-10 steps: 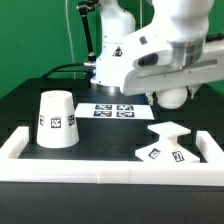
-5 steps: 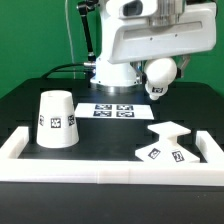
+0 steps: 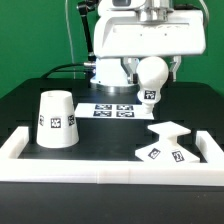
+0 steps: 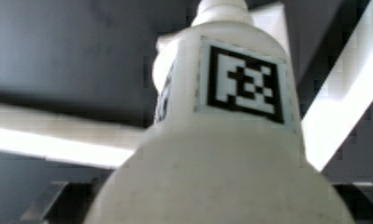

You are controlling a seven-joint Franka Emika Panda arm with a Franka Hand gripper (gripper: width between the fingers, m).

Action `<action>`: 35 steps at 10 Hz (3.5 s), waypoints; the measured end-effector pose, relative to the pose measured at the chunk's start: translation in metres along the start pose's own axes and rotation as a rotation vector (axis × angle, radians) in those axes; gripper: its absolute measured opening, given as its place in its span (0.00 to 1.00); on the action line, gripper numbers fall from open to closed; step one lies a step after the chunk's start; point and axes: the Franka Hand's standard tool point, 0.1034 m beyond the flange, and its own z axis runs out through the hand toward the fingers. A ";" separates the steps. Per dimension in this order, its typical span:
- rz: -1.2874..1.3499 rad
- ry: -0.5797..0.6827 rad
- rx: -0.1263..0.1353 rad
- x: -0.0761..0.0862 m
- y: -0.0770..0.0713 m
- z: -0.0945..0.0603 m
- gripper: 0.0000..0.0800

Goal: Assemble lamp

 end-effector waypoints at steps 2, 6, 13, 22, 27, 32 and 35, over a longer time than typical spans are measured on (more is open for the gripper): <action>-0.014 0.108 -0.042 0.013 0.004 -0.008 0.72; -0.051 0.157 -0.057 0.023 -0.001 -0.004 0.72; -0.063 0.216 -0.067 0.039 -0.008 0.001 0.72; -0.074 0.217 -0.053 0.035 -0.027 0.018 0.72; -0.074 0.212 -0.052 0.035 -0.027 0.023 0.72; -0.073 0.199 -0.051 0.028 -0.027 0.034 0.72; -0.075 0.230 -0.068 0.022 -0.027 0.040 0.72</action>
Offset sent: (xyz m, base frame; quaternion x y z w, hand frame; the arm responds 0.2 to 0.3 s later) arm 0.0315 0.0364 0.0082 0.0232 0.1092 -0.0660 0.9916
